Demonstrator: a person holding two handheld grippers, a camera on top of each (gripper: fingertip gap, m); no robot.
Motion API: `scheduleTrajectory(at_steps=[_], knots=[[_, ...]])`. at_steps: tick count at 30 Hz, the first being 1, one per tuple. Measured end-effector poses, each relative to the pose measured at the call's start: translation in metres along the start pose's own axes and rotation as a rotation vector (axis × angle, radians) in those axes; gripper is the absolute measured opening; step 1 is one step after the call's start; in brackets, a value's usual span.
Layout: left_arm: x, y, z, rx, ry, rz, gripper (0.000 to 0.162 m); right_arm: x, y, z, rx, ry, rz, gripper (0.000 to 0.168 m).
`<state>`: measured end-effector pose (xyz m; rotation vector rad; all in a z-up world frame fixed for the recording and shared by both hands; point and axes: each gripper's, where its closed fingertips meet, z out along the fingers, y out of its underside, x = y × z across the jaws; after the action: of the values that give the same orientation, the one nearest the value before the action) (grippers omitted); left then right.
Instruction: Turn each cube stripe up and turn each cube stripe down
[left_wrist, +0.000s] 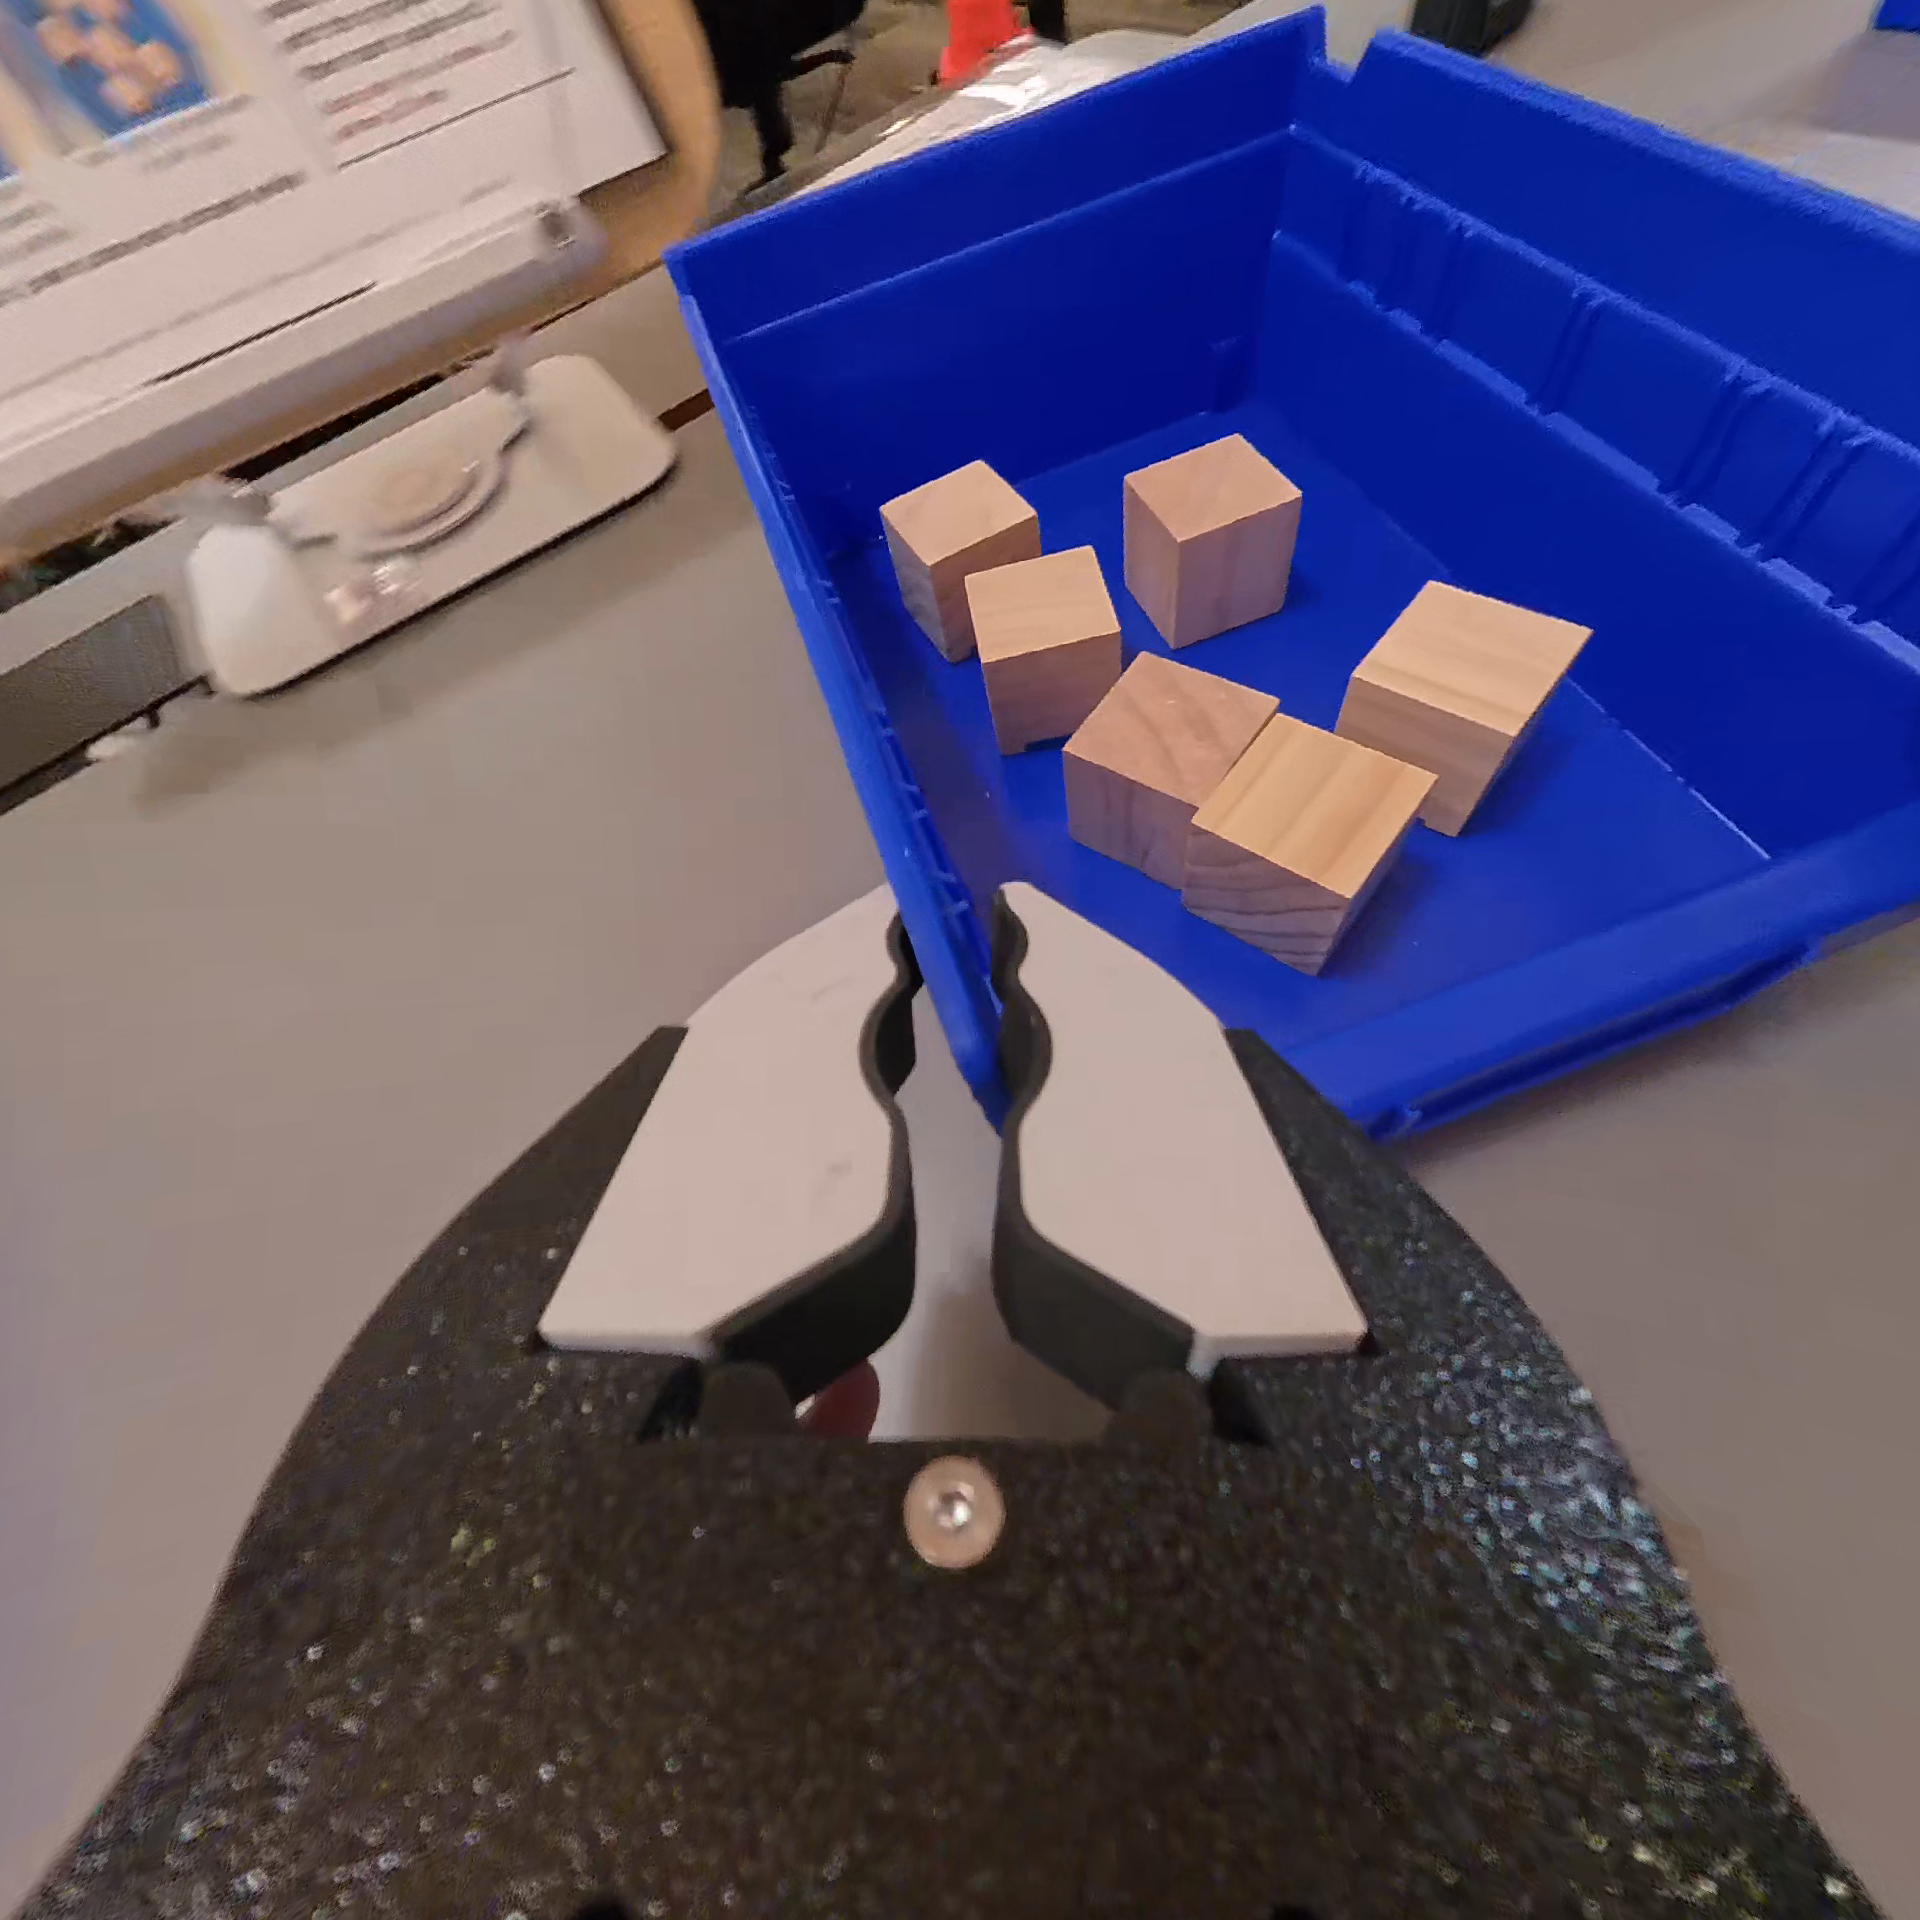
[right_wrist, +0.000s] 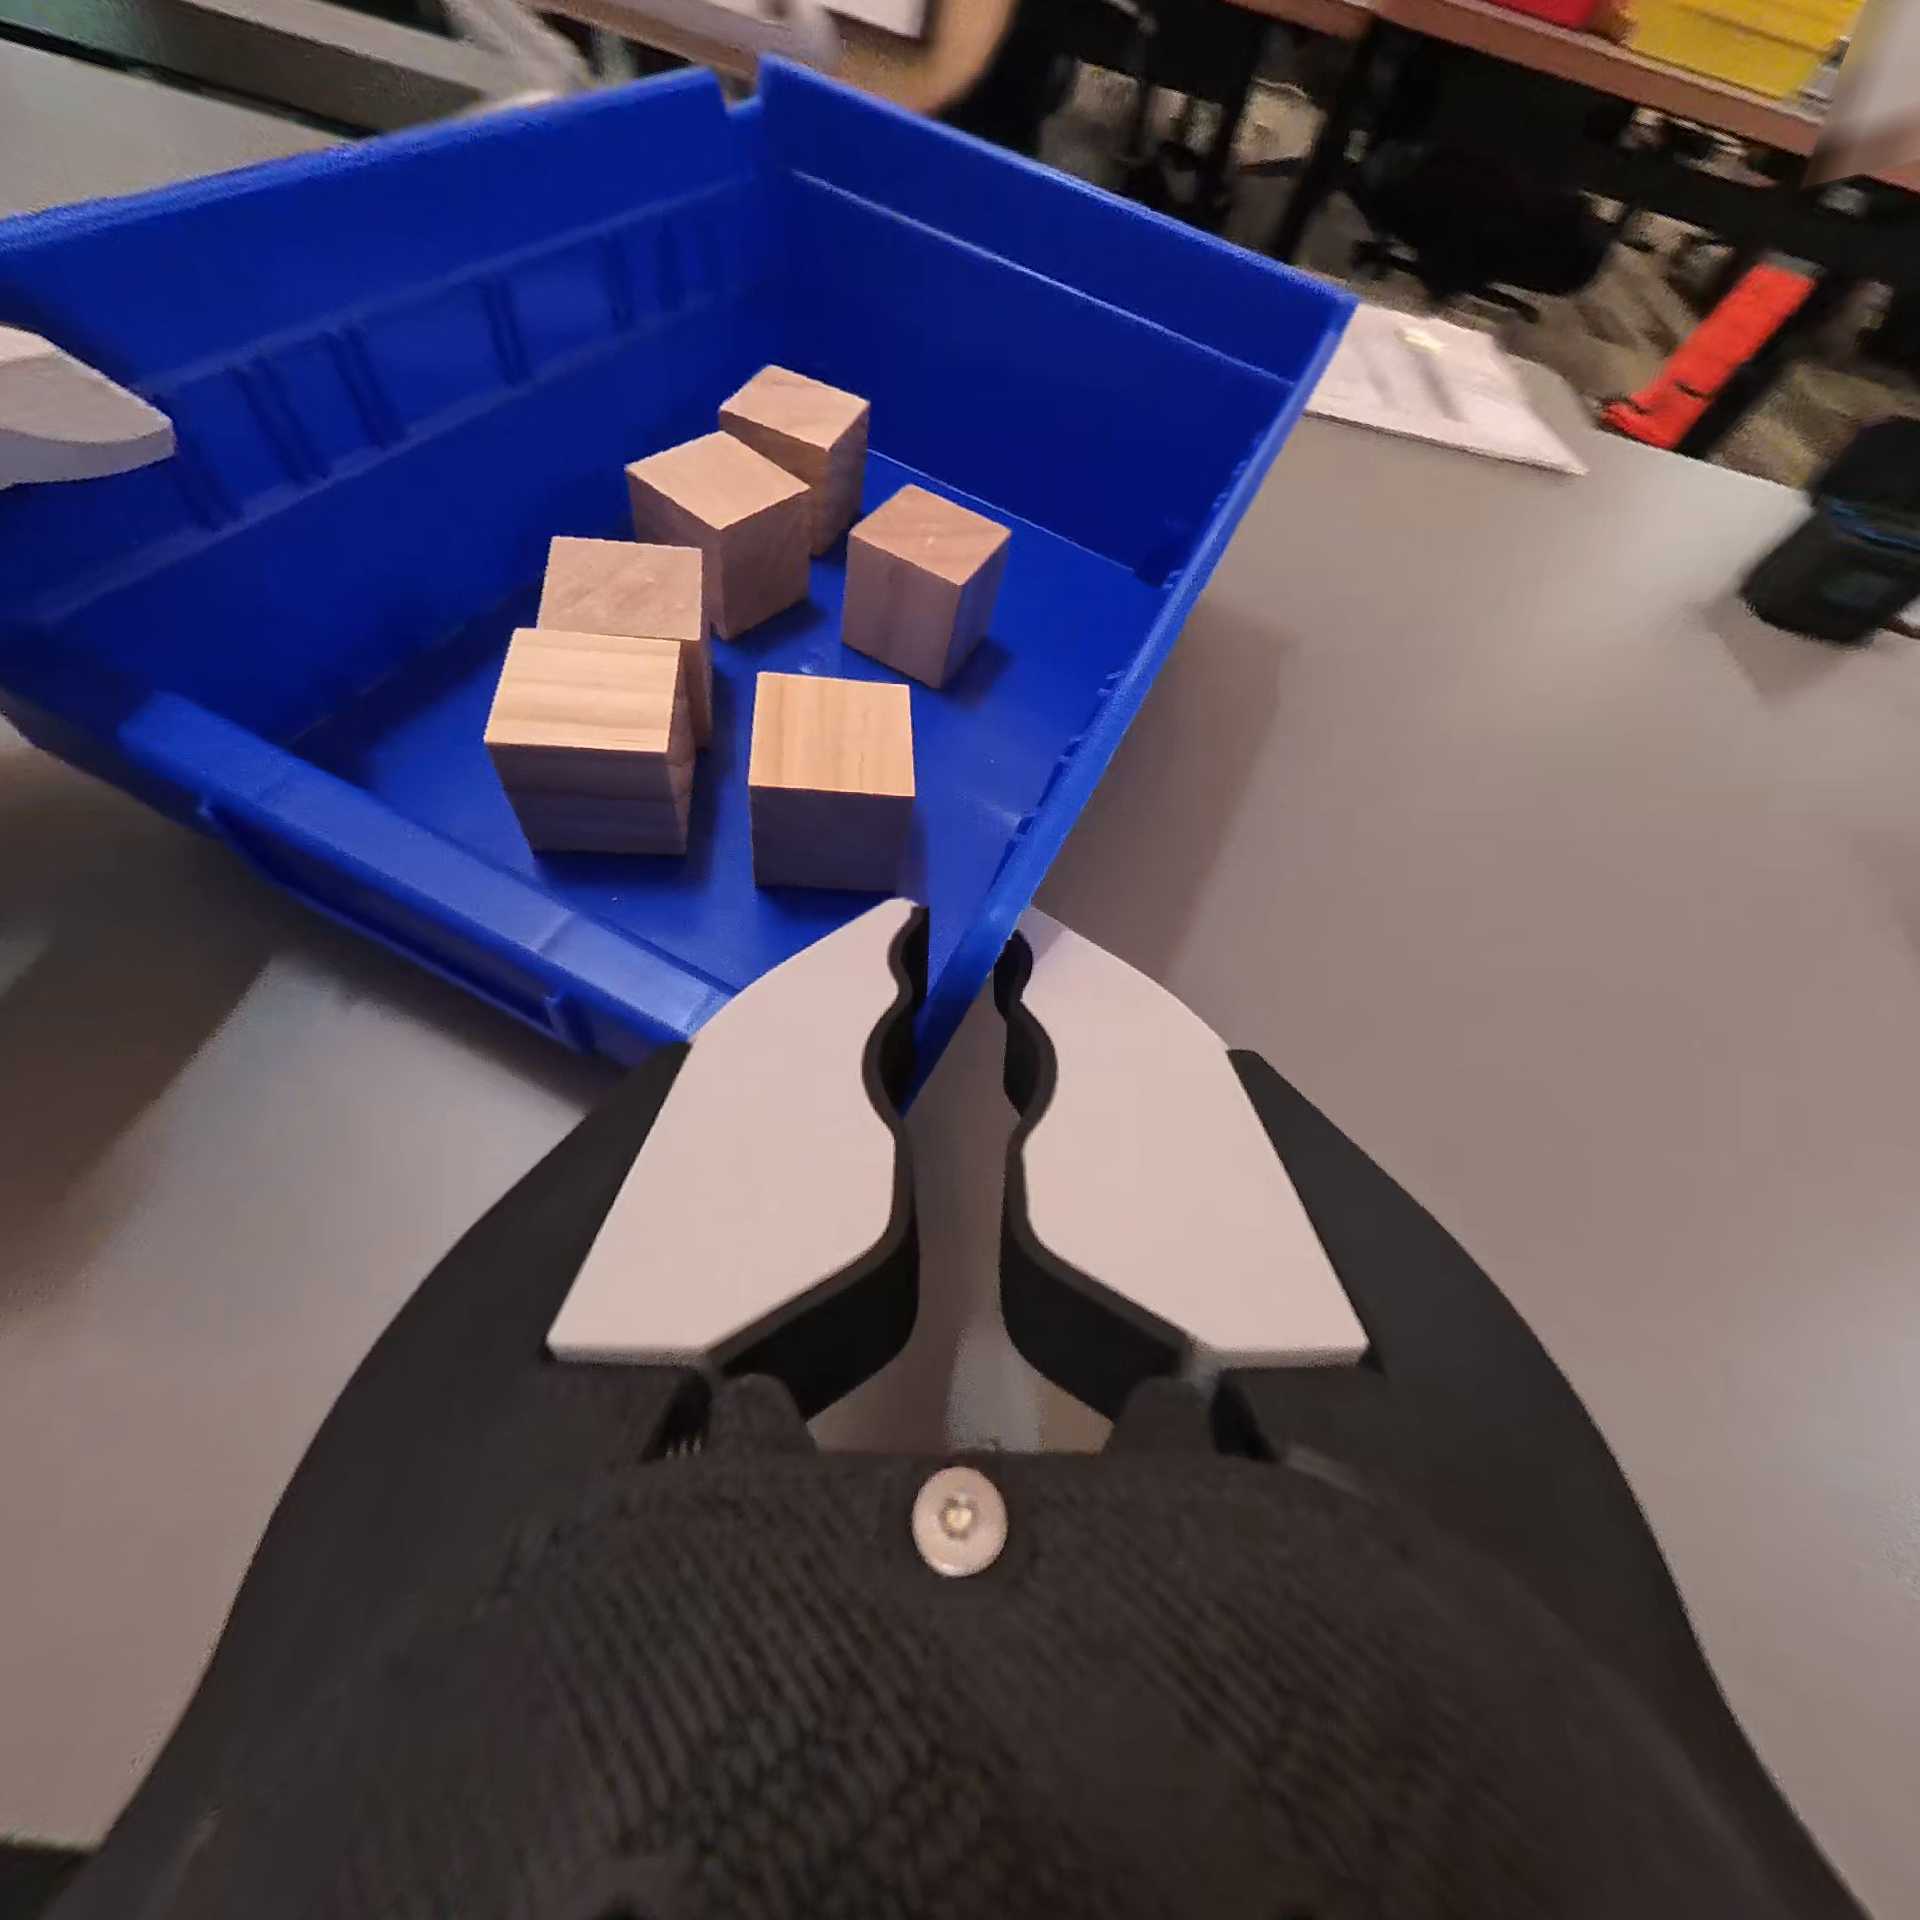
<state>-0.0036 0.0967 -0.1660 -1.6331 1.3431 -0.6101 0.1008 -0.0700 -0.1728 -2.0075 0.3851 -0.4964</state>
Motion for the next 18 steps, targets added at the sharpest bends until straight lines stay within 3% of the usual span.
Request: scheduleTrajectory(at_steps=[10, 18], knots=[[-0.133, 0.066, -0.077, -0.074, -0.218, -0.133, 0.008, -0.15, -0.047, 0.04, 0.032, -0.251, -0.101, 0.014], [-0.192, 0.094, -0.106, -0.091, -0.238, -0.229, 0.008, -0.22, -0.07, 0.059, -0.024, -0.375, -0.149, 0.017]])
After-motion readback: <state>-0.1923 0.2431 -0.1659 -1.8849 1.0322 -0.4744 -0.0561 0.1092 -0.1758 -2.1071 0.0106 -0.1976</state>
